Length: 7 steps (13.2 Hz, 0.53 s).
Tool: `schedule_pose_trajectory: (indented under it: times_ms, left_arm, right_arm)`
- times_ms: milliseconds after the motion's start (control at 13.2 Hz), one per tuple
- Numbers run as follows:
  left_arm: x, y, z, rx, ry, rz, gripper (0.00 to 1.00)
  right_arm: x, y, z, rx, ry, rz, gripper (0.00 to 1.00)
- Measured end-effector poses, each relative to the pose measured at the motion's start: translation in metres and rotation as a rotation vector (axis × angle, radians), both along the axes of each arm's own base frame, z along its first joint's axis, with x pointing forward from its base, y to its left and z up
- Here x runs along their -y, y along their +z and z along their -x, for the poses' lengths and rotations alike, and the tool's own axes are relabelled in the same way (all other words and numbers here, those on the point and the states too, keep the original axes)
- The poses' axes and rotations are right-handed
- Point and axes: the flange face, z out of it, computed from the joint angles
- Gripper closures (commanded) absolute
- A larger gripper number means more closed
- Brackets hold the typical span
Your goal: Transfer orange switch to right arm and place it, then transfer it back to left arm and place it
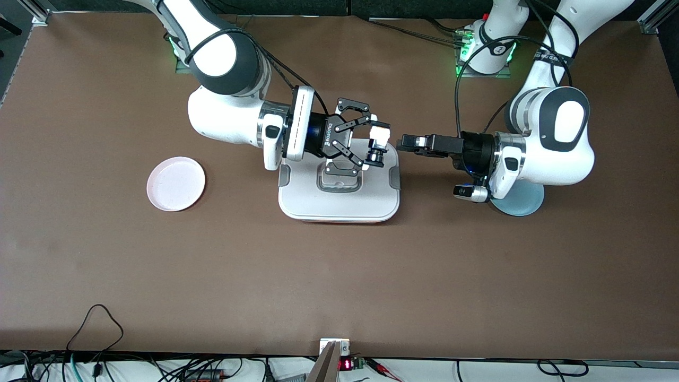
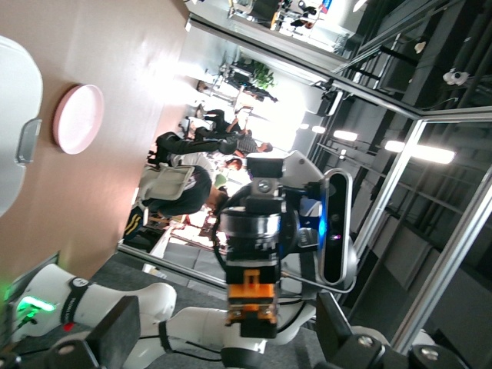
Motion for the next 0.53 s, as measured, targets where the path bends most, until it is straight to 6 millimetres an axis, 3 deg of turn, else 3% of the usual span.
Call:
schedule_pose_trajectory:
  times_ms: [228, 531]
  left_arm:
    - [0.006, 0.003, -0.002, -0.019, 0.023, 0.013, 0.01]
    - [0.032, 0.004, 0.004, -0.031, 0.032, 0.011, 0.03]
  right_arm:
    - [-0.001, -0.001, 0.001, -0.001, 0.001, 0.001, 0.70]
    - [-0.007, -0.004, 0.005, -0.005, 0.006, 0.006, 0.70]
